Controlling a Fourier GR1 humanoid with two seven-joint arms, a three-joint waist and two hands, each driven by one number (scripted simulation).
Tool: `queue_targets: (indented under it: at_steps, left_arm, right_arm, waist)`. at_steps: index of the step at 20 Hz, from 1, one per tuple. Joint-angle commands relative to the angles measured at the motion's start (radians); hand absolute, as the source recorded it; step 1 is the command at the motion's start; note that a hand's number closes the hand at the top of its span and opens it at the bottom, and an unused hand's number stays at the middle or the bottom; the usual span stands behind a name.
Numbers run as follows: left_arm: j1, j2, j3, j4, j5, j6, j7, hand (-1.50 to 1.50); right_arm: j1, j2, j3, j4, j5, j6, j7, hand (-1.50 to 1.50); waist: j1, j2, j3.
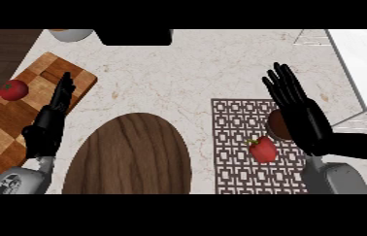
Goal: Pick the bell pepper from the placemat and place it in the tiered shelf
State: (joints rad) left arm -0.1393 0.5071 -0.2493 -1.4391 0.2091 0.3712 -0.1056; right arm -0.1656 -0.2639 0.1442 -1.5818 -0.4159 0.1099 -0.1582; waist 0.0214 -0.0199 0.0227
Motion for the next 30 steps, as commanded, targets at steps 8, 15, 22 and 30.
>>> queue_targets:
  at_steps: [8,15,22,30]
  left_arm:
    - [0.144,0.031,0.082,0.064,0.127,-0.079,0.091,0.0]
    - [0.189,0.067,0.104,0.004,0.191,-0.19,0.134,0.0]
    - [0.179,0.053,0.119,0.046,0.178,-0.193,0.094,0.0]
    - [0.168,0.038,0.117,0.074,0.166,-0.192,0.094,0.0]
  right_arm:
    - [0.032,-0.113,-0.034,-0.052,0.554,-0.39,-0.055,1.5]
    - [0.311,0.106,0.334,-0.127,0.914,-0.635,-0.135,-1.5]
    - [0.434,0.07,0.32,-0.219,1.385,-0.759,0.169,-1.5]
    - [0.534,0.034,0.349,-0.366,1.776,-0.344,0.498,-1.5]
  waist:
    - [-0.089,-0.002,-0.036]
    - [-0.026,0.014,-0.023]
    - [-0.044,0.012,-0.029]
    - [-0.039,0.022,-0.033]
